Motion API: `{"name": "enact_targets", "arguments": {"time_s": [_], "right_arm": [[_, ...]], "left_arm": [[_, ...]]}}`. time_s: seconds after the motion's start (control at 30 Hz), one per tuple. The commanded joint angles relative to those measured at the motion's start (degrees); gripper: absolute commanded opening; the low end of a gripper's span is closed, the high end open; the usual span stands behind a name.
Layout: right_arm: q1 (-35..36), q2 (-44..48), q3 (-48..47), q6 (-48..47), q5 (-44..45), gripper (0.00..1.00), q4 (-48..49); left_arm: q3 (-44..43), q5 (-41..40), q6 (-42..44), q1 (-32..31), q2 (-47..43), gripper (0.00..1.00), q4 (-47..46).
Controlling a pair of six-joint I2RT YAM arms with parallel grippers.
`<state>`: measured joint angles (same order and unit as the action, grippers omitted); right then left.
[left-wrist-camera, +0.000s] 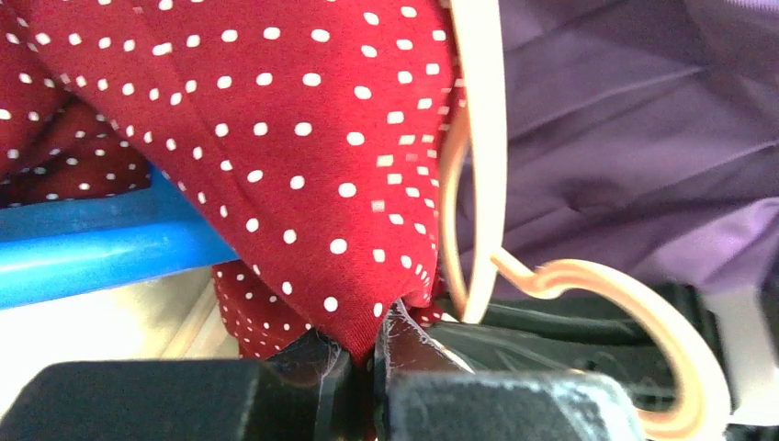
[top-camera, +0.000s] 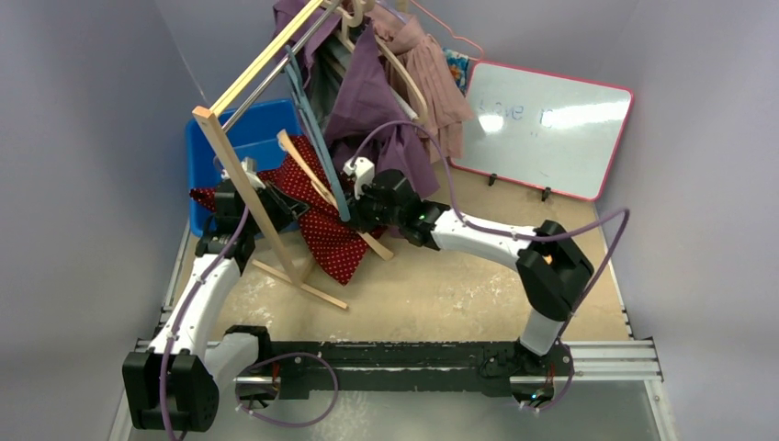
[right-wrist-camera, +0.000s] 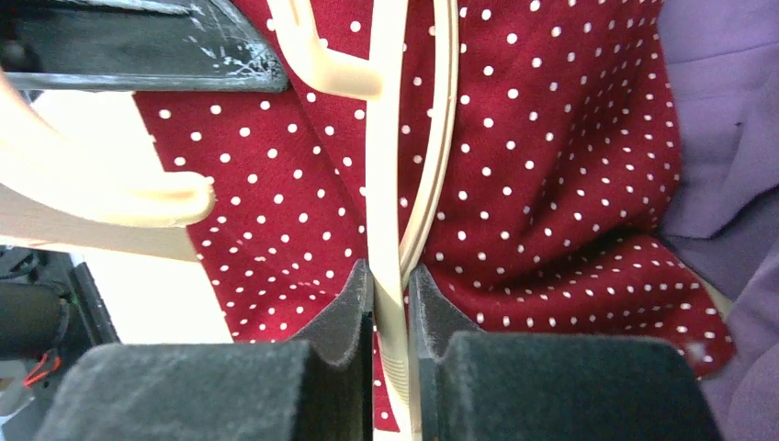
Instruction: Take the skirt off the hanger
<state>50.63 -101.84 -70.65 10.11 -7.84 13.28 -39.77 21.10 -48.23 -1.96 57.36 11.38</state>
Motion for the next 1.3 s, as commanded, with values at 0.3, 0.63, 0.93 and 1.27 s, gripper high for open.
{"name": "enact_targets", "arguments": {"time_s": [0.3,0.63,0.93,1.27], "right_arm": [[-0.53,11.17,1.32,6.27,14.15,0.0,-5.03],[-2.79,10.82,2.05,8.46,17.61,0.0,-8.68],[-3.04,14.41,6.33,6.91,15.44,0.0,-4.76],[-3.05,16.04,7.53,5.33,12.0,0.0,-2.71]], "left_arm": [[-8.81,-23.32,8.57,0.02,-12.61,0.0,12.8],[-15.78,-49.03,8.37,0.02,-20.58,0.0,23.1],[-18.98,-60.6,5.7,0.0,-23.51,0.0,25.86],[-32.13,-56.56,2.87,0.02,-13.79,0.0,21.73]]}}
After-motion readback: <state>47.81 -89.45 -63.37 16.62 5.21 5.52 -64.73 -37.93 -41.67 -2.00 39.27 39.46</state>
